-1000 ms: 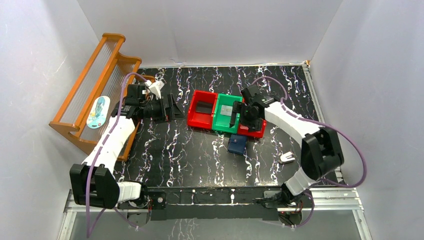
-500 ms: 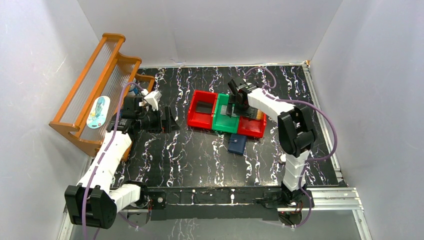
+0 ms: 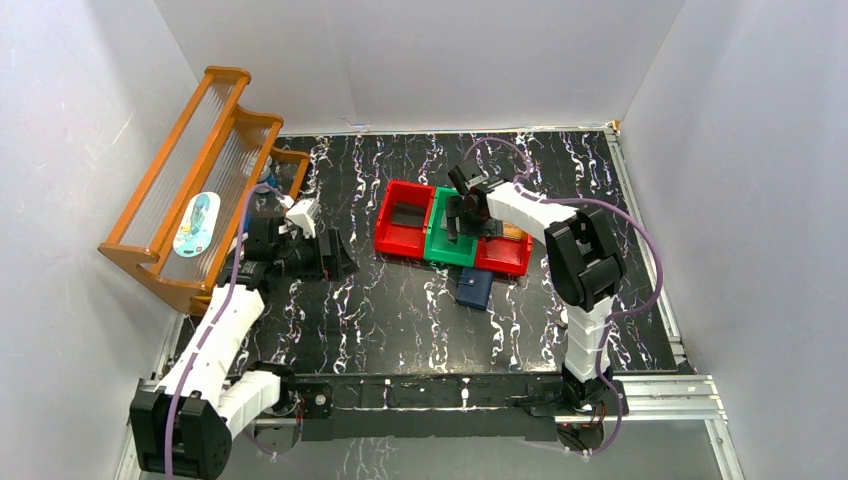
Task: Take the credit cards out of the card holder
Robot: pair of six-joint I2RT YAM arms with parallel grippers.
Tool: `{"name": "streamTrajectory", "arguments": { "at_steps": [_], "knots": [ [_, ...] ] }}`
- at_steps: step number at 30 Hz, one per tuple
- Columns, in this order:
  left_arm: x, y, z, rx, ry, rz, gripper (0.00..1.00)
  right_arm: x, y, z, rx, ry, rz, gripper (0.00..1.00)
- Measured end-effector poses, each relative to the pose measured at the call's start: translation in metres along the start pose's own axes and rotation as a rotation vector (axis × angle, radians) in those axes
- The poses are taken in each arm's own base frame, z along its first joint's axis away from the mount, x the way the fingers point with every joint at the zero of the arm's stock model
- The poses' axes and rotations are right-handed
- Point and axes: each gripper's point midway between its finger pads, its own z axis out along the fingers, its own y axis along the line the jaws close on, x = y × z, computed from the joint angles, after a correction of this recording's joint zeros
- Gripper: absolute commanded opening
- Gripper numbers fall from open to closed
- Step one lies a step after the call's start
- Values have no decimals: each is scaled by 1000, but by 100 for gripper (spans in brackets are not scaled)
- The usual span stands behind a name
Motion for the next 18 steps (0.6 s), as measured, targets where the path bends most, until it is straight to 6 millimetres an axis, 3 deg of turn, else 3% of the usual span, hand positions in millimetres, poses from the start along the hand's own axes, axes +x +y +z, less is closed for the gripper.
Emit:
{"name": "streamTrajectory", "arguments": {
  "at_steps": [7,18],
  "knots": [
    [17,14,7,-41,-5,-32,98,8,17,1,-82,-1,-176,72],
    [11,18,8,-63,-31,-25,98,2,18,-4,-114,-57,-371,65]
  ]
}}
